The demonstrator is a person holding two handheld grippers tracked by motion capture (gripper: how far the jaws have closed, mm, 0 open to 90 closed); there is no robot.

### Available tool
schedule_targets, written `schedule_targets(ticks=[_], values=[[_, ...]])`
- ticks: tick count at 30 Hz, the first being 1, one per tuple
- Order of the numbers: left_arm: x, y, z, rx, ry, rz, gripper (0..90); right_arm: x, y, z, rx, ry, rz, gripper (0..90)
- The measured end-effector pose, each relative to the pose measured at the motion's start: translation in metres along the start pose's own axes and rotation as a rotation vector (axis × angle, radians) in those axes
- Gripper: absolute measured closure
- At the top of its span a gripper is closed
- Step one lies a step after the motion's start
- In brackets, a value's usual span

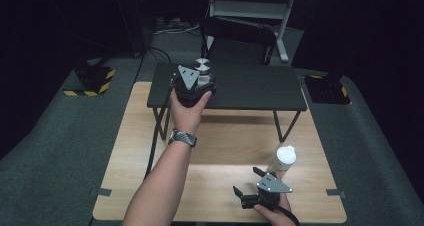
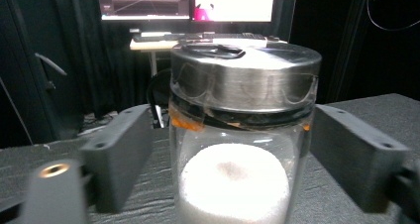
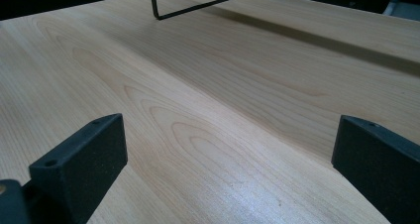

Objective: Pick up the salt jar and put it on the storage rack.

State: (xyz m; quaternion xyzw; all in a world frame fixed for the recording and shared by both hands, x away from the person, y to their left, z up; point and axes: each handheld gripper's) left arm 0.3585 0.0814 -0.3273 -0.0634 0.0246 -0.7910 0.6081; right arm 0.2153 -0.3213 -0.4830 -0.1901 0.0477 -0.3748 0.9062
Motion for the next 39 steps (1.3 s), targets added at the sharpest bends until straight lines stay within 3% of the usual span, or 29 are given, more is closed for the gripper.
schedule_targets(ticks=[5,11,25,39], values=[[-0.002,-0.004,0.001,-0.001,-0.005,-0.014,0.9,0.000,0.000,0.000,-0.001,-0.002,0.002,0.5],[-0.004,-0.015,0.001,0.017,-0.015,-0.016,0.7,0.000,0.000,0.001,-0.004,-0.004,0.000,0.5],[-0.017,-0.055,-0.011,0.062,0.010,-0.049,0.7,-0.002,0.001,0.001,-0.006,-0.015,-0.004,0.5],[-0.026,-0.094,-0.030,0.071,0.027,-0.074,0.7,-0.004,0.001,0.001,-0.007,-0.025,-0.007,0.5]])
Point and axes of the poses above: each handheld gripper's, and its own axes: y roughly forward along the jaws, z roughly out of its top, x roughly to its right, and after that the axes turned 2 degrees about -y, right-handed
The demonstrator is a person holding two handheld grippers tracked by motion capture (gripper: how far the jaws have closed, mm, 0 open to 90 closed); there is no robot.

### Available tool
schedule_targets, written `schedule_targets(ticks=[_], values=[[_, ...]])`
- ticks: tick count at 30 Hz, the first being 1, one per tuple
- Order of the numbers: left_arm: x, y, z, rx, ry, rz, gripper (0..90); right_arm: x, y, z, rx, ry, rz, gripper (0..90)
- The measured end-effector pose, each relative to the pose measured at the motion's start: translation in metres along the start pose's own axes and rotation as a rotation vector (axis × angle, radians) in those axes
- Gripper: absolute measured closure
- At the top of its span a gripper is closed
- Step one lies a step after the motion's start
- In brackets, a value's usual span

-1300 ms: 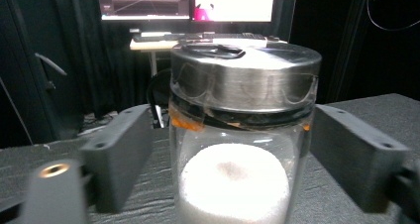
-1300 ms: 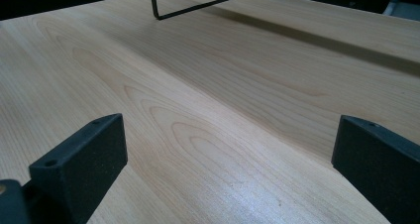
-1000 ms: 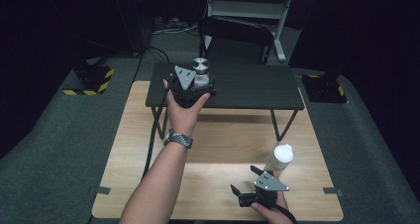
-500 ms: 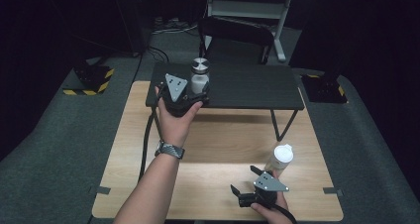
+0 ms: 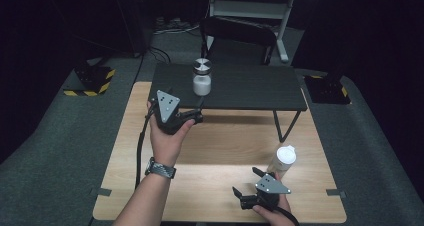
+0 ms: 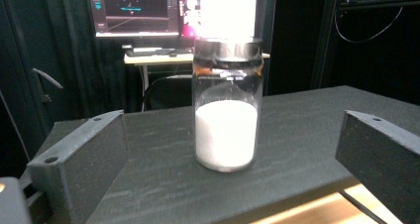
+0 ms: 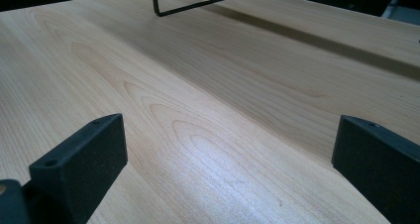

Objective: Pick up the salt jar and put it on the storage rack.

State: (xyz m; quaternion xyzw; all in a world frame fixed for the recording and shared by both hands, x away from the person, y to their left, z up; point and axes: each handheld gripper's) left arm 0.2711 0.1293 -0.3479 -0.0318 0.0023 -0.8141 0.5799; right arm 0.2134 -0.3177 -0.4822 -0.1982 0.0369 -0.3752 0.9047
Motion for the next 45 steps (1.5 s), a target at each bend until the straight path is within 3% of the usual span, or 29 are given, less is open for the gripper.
schedule_targets(ticks=[8,14,25,37,45], values=[[0.000,-0.019,-0.017,0.002,0.008,-0.002,0.7,-0.001,0.000,0.000,0.001,-0.003,0.001,0.5],[-0.005,-0.031,-0.032,0.001,0.000,-0.027,0.7,-0.001,0.000,0.000,0.001,-0.002,0.001,0.5],[-0.009,-0.055,-0.062,-0.005,-0.013,-0.016,0.7,-0.001,0.000,0.000,0.000,-0.002,0.000,0.5],[-0.018,-0.079,-0.098,-0.039,-0.043,-0.013,0.7,-0.002,0.001,0.001,-0.003,-0.010,-0.004,0.5],[-0.018,-0.091,-0.117,-0.075,-0.041,-0.022,0.7,-0.004,0.000,0.001,-0.003,-0.011,-0.006,0.5]])
Point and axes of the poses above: each handheld gripper's, and its own axes: y roughly forward along the jaws, z roughly out of its top, x roughly to its right, and after that the axes turned 2 degrees about -y, right-handed
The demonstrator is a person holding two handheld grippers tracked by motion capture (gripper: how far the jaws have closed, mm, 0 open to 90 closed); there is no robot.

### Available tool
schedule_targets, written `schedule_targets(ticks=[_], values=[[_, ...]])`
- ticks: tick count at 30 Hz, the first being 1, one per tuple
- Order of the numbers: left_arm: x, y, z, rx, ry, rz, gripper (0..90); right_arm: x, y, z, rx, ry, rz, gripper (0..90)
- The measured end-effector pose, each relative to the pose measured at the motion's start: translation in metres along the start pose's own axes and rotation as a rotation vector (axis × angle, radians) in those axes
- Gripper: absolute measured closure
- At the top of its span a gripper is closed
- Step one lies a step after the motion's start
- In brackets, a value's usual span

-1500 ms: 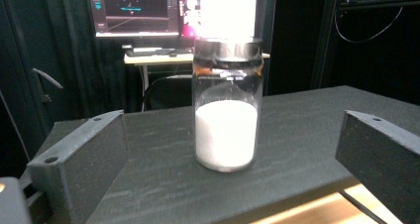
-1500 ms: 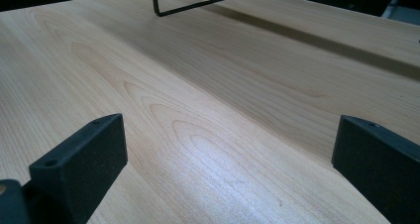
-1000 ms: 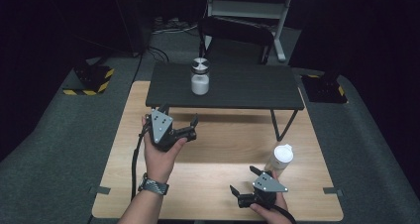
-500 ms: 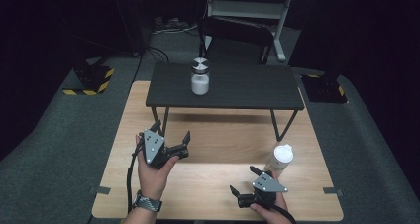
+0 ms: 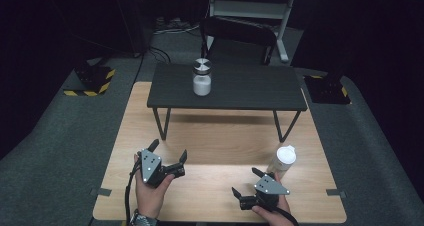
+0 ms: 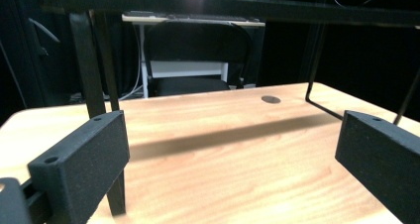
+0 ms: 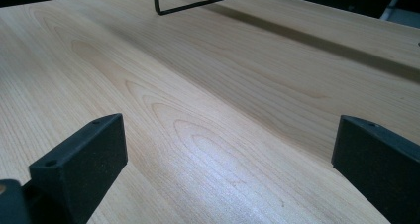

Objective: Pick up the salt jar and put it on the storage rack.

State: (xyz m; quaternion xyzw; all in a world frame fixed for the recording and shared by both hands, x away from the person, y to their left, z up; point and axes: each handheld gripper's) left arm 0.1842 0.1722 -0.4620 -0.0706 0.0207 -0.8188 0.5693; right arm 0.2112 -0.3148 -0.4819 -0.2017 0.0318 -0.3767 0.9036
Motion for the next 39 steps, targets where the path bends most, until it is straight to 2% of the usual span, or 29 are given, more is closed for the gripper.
schedule_targets(ticks=[21,28,34,37,39], values=[[-0.007,-0.013,-0.023,-0.107,-0.009,-0.004,0.7,-0.002,0.000,0.000,0.001,-0.001,-0.009,0.5],[-0.008,-0.015,-0.027,-0.142,0.000,0.001,0.7,-0.003,0.000,0.000,0.002,0.007,-0.015,0.5],[-0.006,-0.015,-0.033,-0.186,0.015,-0.008,0.7,-0.004,0.000,0.000,0.001,0.004,-0.020,0.5],[-0.003,-0.014,-0.036,-0.212,0.051,-0.003,0.7,-0.004,0.000,0.000,0.000,0.010,-0.023,0.5],[0.000,-0.013,-0.036,-0.224,0.058,-0.002,0.8,-0.004,0.000,0.000,-0.003,0.015,-0.028,0.5]])
Point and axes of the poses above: each handheld gripper's, and its own axes: y roughly forward along the jaws, z roughly out of its top, x roughly to its right, and after that the axes turned 2 degrees about -y, right-handed
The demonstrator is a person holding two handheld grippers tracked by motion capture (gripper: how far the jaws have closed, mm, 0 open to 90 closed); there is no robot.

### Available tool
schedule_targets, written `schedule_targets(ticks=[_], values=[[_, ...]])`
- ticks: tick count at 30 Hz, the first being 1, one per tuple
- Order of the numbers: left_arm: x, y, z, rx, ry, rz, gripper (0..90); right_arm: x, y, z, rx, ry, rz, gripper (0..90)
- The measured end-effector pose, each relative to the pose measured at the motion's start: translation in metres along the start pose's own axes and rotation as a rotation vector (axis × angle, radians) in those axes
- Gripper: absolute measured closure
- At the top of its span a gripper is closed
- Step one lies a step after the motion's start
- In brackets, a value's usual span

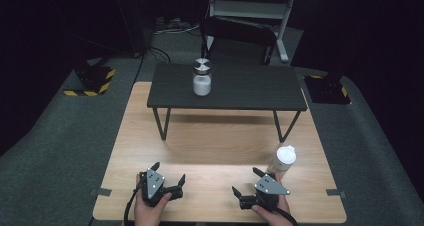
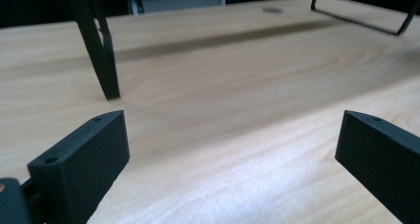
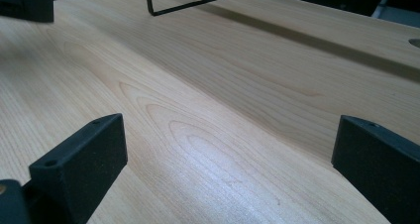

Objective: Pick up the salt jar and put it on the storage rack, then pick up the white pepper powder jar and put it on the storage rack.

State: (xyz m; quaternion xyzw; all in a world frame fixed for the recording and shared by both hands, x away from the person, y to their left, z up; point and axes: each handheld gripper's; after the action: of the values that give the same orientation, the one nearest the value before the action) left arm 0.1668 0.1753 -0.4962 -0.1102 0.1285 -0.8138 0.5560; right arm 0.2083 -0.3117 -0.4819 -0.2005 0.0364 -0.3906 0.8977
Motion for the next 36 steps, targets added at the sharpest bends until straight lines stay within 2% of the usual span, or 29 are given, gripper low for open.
schedule_targets(ticks=[12,19,27,31,36], values=[[0.002,0.000,0.008,-0.054,0.030,-0.017,0.7,-0.003,0.001,0.001,-0.007,-0.005,-0.011,0.5],[0.002,0.000,0.007,-0.051,0.020,-0.009,0.7,-0.003,0.000,0.001,-0.005,-0.010,-0.008,0.5],[0.009,0.002,0.011,-0.073,0.074,-0.002,0.7,-0.005,0.000,0.001,-0.002,-0.026,-0.007,0.5],[0.008,0.002,0.011,-0.073,0.075,-0.008,0.7,-0.008,-0.001,0.000,-0.002,-0.034,-0.016,0.5],[0.003,0.003,0.013,-0.082,0.057,-0.025,0.7,-0.008,-0.001,0.001,-0.004,-0.028,-0.020,0.5]])
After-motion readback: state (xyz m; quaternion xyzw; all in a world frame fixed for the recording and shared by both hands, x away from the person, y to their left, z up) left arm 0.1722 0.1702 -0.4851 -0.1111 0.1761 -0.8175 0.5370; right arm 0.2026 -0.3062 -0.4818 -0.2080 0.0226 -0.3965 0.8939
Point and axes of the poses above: each handheld gripper's, and its own axes: y roughly forward along the jaws, z roughly out of its top, x roughly to its right, and after that the axes turned 2 degrees about -y, right-handed
